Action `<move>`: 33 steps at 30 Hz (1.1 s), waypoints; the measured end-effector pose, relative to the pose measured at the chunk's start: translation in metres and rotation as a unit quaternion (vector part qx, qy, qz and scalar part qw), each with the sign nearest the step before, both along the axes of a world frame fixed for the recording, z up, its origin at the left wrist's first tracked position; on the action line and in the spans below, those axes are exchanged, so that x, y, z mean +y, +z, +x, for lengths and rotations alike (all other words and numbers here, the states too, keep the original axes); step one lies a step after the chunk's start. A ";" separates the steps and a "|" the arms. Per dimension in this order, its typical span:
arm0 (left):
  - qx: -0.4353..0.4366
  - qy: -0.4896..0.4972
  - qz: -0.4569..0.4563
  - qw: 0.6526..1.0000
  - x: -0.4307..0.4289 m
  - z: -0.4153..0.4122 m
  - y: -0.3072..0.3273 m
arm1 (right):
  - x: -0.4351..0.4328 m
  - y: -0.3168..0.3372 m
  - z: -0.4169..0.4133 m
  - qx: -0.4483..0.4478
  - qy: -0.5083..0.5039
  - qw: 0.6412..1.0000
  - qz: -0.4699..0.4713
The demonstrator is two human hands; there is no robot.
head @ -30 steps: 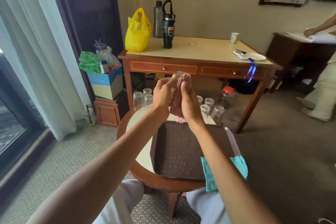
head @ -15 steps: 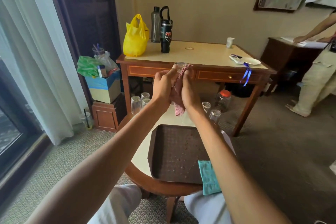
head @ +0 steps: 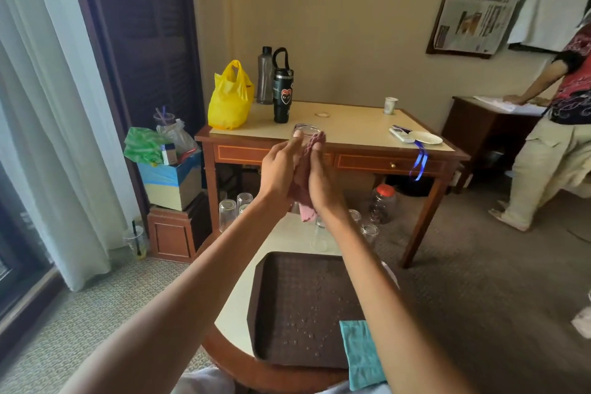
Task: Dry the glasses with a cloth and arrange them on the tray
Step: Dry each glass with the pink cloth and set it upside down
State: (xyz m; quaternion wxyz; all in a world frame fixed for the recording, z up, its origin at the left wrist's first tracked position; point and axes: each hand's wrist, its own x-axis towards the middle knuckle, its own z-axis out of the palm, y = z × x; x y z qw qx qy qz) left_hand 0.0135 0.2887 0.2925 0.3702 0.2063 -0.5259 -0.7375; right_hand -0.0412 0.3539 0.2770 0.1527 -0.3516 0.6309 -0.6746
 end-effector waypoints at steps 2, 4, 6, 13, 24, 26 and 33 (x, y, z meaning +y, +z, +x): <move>0.004 0.012 -0.006 1.000 -0.002 -0.001 -0.001 | -0.003 -0.003 -0.001 0.011 -0.010 1.000 -0.020; 0.006 0.003 -0.015 1.000 0.000 -0.001 -0.003 | -0.006 -0.002 -0.005 0.009 -0.037 0.999 -0.021; -0.001 -0.020 -0.018 1.000 0.004 0.000 -0.002 | -0.009 -0.001 -0.012 -0.002 -0.057 0.998 -0.019; 0.004 -0.026 -0.044 0.999 0.003 0.002 0.005 | -0.008 0.015 -0.007 -0.040 -0.066 0.997 -0.029; 0.034 -0.053 -0.044 0.997 -0.003 0.007 0.003 | -0.009 0.027 -0.005 -0.011 -0.070 0.997 -0.013; 0.033 -0.067 -0.029 0.997 0.000 0.007 0.005 | -0.012 0.030 -0.008 -0.040 -0.082 0.996 0.005; 0.008 -0.015 -0.042 0.999 0.000 0.007 0.017 | -0.004 0.021 -0.003 -0.015 -0.046 0.998 0.029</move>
